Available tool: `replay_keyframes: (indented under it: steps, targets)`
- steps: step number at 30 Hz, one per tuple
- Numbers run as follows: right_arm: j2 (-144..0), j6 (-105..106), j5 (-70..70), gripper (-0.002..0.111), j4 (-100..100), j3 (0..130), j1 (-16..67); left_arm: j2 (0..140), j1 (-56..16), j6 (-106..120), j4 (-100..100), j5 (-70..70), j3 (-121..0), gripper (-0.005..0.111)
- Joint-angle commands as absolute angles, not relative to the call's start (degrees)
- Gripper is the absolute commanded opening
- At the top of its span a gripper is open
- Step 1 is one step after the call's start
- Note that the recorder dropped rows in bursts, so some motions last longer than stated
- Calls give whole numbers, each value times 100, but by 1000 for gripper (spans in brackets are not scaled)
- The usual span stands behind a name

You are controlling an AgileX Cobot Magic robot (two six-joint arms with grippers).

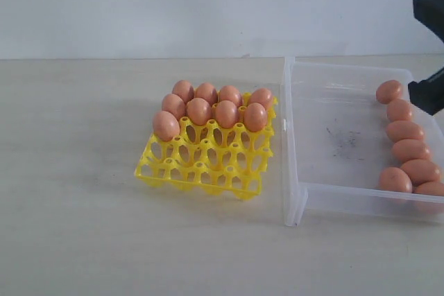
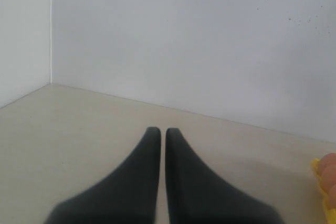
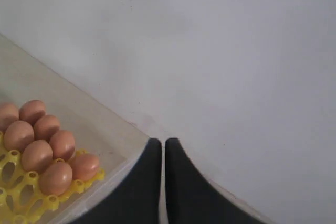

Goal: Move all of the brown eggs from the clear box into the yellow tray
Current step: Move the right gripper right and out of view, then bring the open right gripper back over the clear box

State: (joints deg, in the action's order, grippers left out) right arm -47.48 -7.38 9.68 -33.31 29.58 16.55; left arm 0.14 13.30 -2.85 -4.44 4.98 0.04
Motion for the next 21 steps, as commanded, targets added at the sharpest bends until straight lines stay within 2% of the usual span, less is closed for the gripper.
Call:
replay_keyframes:
  steps: [1,8,9,11,14,18,21]
  targets:
    - [-3926,-637,634,0,-3177,2936,1654,0,1339,-336,-495,435,0,4]
    - [-1035,-280,-1453,0,-3476,2849,1654,0,1339,-336,-495,435,0,4]
    - [-260,-386,-2064,0,-3969,2633,1654,0,1339,-336,-495,435,0,4]
    - [0,-1137,-3091,0,-4936,2316,1695,0,1339,-336,-495,445,0,4]
    - [0,-2557,-3148,0,-5929,2167,2213,0,1339,-336,-495,448,0,4]
    - [-23,-2541,-1611,0,-5960,2167,3007,0,1339,-336,-495,436,0,4]
    - [-419,-2833,-1670,0,-5737,2167,3324,0,1339,-336,-495,436,0,4]
